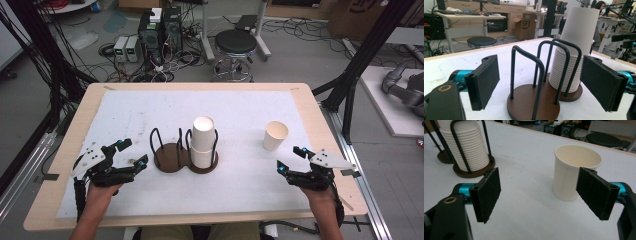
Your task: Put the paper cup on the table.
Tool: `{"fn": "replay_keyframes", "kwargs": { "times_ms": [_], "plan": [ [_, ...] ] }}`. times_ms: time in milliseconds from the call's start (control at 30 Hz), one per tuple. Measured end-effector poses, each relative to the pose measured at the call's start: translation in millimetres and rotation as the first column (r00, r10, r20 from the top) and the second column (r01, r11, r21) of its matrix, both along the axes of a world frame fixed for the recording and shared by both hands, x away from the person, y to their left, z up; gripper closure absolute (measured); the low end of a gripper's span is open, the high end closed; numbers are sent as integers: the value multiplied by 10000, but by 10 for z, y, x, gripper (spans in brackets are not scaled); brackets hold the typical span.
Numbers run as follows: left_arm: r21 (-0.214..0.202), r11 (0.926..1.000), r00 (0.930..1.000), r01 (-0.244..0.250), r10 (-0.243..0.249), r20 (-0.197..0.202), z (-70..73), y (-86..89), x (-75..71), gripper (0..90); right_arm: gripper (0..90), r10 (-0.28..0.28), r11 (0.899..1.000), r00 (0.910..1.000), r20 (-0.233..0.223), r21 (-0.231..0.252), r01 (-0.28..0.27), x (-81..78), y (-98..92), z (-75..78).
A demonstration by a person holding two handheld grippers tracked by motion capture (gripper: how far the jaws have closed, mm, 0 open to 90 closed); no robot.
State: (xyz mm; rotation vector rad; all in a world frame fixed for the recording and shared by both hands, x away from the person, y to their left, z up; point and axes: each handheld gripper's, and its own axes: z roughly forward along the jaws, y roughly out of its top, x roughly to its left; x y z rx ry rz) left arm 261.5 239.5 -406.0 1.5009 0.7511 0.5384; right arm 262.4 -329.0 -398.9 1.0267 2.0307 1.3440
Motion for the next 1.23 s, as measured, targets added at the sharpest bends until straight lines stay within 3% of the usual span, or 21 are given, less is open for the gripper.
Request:
{"fn": "replay_keyframes", "kwargs": {
  "times_ms": [133,467,1233],
  "plan": [
    [-13,10000,10000,-40,40,40,-7,25,-50,159,204,193,9995,9997,150,-266,-189,-78,68,46],
    [65,10000,9999,65,-66,158,4,25,-188,161,204,321,9989,9990,306,-353,-310,-150,181,80],
    [182,9998,9999,7,-9,119,-14,11,-163,161,204,506,9980,9986,173,-397,-498,-132,204,47]
  ]
}}
